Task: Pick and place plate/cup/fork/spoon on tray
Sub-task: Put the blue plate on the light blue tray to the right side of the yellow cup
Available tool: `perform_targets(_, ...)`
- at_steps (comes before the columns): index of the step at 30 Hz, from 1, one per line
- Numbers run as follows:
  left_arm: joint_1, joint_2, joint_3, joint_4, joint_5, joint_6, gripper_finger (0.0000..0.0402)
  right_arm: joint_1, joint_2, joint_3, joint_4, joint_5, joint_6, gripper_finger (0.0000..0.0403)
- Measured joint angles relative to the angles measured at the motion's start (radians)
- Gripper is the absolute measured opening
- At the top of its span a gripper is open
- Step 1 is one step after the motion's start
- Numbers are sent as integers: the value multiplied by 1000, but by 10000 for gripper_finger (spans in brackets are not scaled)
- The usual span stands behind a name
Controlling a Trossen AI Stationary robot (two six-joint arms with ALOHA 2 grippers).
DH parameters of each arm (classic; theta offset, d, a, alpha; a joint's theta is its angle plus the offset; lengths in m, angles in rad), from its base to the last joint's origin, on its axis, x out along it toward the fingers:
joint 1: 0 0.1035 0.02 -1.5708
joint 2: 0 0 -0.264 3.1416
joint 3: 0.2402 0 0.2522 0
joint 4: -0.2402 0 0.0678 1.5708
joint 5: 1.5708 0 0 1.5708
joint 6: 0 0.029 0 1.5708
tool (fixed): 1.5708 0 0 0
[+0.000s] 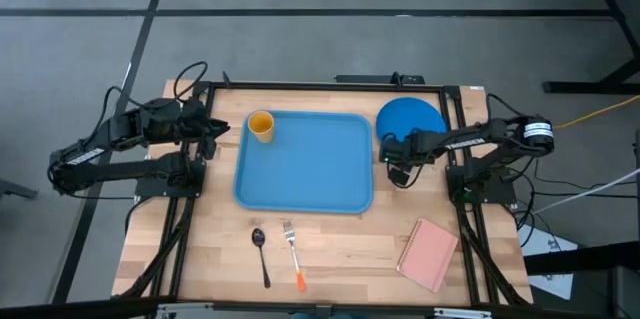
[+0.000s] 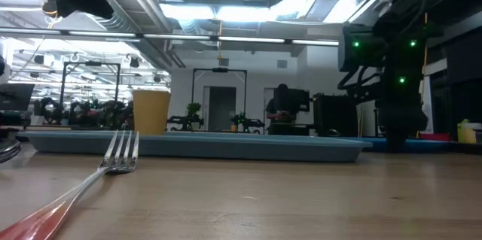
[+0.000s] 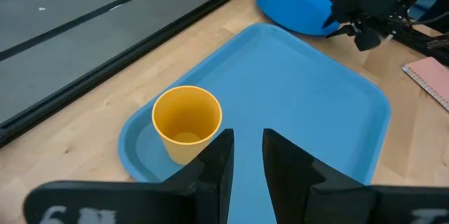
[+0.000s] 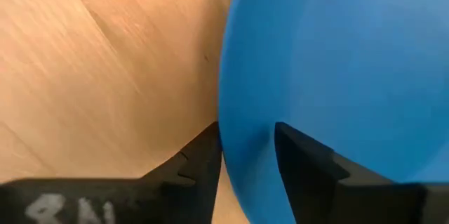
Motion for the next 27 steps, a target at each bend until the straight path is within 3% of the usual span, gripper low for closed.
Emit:
perform_targets(8, 0, 0, 0, 0, 0, 0, 70, 31, -3, -5, -4, 90, 65, 15)
perform_targets(15, 0, 0, 0, 0, 0, 0, 70, 93, -2, 119, -191, 128, 112, 4)
perform_targets(20, 0, 0, 0, 0, 0, 0, 70, 150, -2, 290, -365, 240, 187, 4)
perform_targets(24, 0, 0, 0, 0, 0, 0, 70, 195, -3, 394, -342, 299, 141, 4)
perform_targets(27, 0, 0, 0, 0, 0, 0, 70, 236, -3, 436, -204, 303, -28, 4)
